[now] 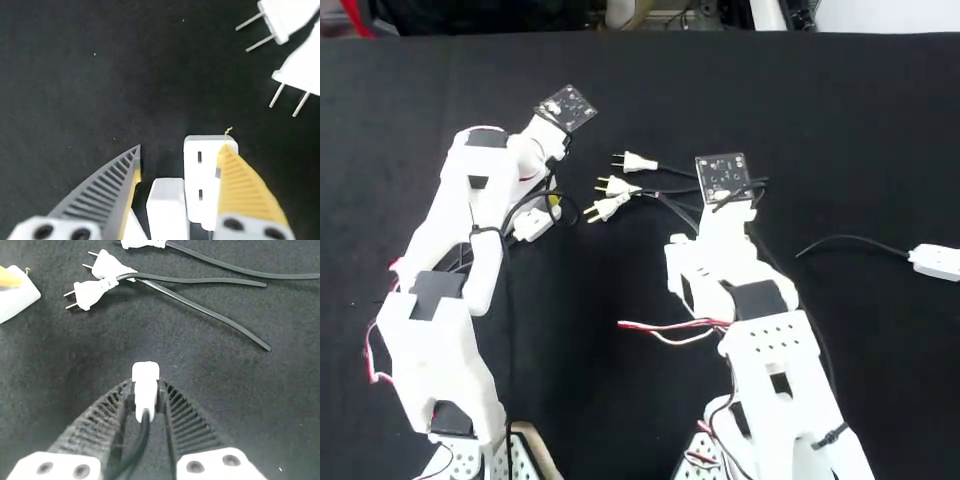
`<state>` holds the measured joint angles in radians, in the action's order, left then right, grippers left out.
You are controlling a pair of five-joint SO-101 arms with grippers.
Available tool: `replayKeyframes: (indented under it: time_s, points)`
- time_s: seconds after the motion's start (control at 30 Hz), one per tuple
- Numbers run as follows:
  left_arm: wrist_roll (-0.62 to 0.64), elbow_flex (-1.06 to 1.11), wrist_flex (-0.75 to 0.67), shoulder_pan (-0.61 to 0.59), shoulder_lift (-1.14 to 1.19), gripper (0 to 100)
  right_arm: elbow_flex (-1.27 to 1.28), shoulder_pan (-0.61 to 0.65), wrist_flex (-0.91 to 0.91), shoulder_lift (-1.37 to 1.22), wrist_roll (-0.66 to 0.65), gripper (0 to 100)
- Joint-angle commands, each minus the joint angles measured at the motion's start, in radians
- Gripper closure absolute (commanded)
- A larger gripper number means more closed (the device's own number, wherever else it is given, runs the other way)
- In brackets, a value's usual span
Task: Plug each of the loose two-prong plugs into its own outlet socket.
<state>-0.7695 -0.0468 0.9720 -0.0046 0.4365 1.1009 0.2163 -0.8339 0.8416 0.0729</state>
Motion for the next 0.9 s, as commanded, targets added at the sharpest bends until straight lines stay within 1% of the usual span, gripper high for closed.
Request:
replayKeyframes:
  time_s: [0.0,0.13,0.23,0.33,0.43,0.57,0.73,0.8,0.87]
  points:
    - [-0.028,0.005,0.083,0.03,-0.018,76,-0.033,-0.009,0.02,-0.002,-0.008,98.7]
    - [-0.026,-0.065,0.207,0.028,-0.1,76,-0.033,-0.011,0.02,-0.002,-0.009,98.7]
    - [0.011,-0.117,0.29,0.027,-0.17,76,-0.031,-0.011,0.028,-0.002,-0.008,98.7]
    - [0.014,-0.124,0.327,0.027,-0.222,76,-0.015,-0.011,0.055,-0.002,-0.008,98.7]
    - [0.011,-0.09,0.319,0.028,-0.226,76,-0.013,-0.011,0.06,-0.002,-0.008,98.7]
    - [0.011,-0.005,0.258,0.028,-0.21,76,-0.013,-0.011,0.06,-0.002,-0.008,98.7]
    - [0.011,0.14,0.25,0.099,-0.215,76,-0.013,-0.011,0.06,-0.002,-0.008,98.7]
    - [0.012,0.173,0.199,0.11,-0.215,78,-0.013,-0.011,0.06,-0.001,-0.008,98.7]
    - [0.012,0.203,0.115,0.084,-0.206,78,-0.013,-0.011,0.06,-0.001,-0.008,98.7]
